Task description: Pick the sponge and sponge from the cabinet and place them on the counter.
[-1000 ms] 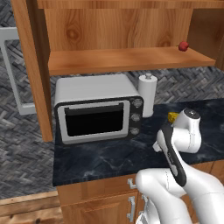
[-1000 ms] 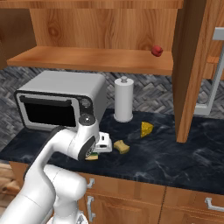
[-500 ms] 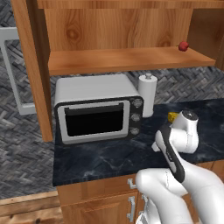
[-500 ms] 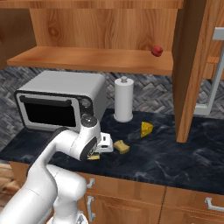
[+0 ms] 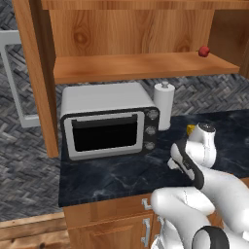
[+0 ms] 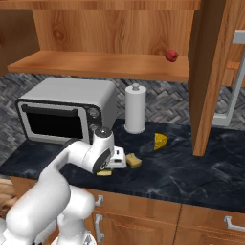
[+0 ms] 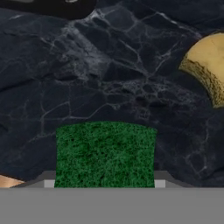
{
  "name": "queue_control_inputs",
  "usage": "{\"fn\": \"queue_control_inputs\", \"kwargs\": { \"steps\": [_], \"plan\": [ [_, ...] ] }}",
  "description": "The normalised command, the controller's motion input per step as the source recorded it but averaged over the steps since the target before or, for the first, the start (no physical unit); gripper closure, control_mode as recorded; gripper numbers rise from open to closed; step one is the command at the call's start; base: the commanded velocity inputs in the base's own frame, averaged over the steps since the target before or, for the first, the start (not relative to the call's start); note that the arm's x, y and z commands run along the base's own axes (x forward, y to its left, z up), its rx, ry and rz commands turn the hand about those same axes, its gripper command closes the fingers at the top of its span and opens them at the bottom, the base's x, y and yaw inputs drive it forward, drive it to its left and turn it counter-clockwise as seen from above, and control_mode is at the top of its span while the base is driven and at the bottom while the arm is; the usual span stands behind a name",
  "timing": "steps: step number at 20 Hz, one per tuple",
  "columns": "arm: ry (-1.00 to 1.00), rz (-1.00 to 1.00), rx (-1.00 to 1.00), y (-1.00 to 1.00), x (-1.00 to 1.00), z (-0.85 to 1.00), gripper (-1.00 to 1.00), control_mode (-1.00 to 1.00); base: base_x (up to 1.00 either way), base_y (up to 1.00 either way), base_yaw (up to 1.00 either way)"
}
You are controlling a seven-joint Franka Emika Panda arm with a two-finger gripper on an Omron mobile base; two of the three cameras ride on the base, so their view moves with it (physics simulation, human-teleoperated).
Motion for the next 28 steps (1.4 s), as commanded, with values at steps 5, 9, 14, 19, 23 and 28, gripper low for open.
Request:
{"fn": "queue_control_inputs", "kwargs": {
  "steps": [5, 9, 14, 19, 23, 28],
  "plan": [
    [0.04, 0.0, 0.0, 0.01, 0.15, -0.29, 1.0, -1.0, 0.0, 0.0, 0.0],
    [0.04, 0.0, 0.0, 0.02, 0.16, -0.29, 1.0, -1.0, 0.0, 0.0, 0.0],
    [0.03, 0.0, 0.0, 0.03, 0.13, -0.28, 1.0, -1.0, 0.0, 0.0, 0.0],
    [0.02, 0.0, 0.0, 0.0, 0.1, -0.23, 1.0, -1.0, 0.0, 0.0, 0.0],
    [0.01, 0.0, 0.0, 0.0, 0.02, -0.25, 1.0, -1.0, 0.0, 0.0, 0.0],
    [0.0, 0.0, 0.0, 0.0, 0.0, -0.27, 1.0, -1.0, 0.0, 0.0, 0.0]
  ]
}}
